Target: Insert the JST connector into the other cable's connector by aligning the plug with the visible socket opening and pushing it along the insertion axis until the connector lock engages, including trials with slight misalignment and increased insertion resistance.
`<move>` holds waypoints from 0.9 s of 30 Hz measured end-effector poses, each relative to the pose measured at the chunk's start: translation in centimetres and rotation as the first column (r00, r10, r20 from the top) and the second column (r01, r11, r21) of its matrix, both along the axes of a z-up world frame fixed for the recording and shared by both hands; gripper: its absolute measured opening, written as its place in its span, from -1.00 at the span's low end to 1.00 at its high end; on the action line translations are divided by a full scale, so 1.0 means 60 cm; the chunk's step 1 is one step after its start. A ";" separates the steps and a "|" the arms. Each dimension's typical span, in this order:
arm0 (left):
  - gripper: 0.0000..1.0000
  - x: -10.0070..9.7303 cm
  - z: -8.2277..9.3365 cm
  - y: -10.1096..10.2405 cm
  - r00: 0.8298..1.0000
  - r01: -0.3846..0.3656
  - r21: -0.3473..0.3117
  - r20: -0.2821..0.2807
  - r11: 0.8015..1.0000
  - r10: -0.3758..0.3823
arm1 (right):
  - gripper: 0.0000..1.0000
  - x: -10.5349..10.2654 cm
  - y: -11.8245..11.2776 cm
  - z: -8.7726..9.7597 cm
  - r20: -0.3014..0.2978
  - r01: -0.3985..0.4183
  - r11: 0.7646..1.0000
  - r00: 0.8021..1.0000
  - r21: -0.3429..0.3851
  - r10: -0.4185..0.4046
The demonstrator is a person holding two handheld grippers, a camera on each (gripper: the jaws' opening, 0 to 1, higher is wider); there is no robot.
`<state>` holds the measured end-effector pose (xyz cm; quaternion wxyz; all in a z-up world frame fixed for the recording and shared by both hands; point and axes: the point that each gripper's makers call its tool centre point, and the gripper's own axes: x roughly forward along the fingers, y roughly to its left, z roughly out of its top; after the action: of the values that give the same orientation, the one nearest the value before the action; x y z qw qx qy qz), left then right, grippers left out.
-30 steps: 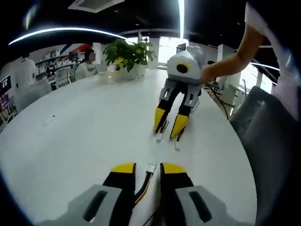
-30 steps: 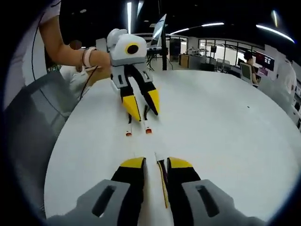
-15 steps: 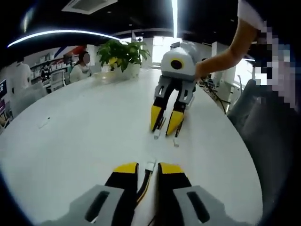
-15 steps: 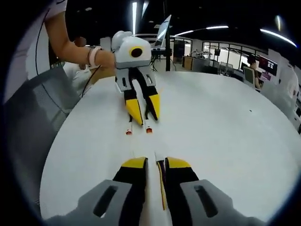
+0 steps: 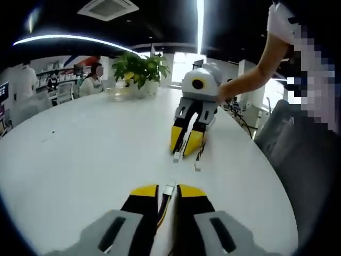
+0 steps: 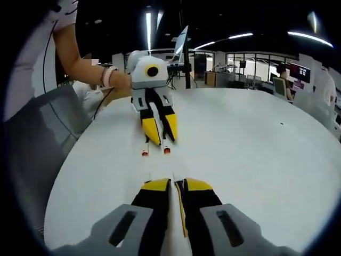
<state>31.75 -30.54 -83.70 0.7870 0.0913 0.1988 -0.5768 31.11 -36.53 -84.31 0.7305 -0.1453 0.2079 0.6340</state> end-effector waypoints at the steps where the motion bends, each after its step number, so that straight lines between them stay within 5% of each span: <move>1: -0.86 0.000 0.000 0.000 1.000 0.000 -0.002 0.000 1.000 0.000 | -0.85 0.000 0.000 0.000 0.000 0.001 1.000 1.000 0.001 -0.001; 27: -0.99 -0.002 -0.009 0.002 1.000 -0.007 -0.043 -0.004 0.999 0.007 | -0.91 -0.002 0.003 -0.006 0.007 -0.016 1.000 1.000 0.006 0.016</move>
<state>31.66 -30.44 -84.22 0.7905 0.0726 0.1884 -0.5783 31.02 -36.36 -84.69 0.7267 -0.1470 0.2021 0.6399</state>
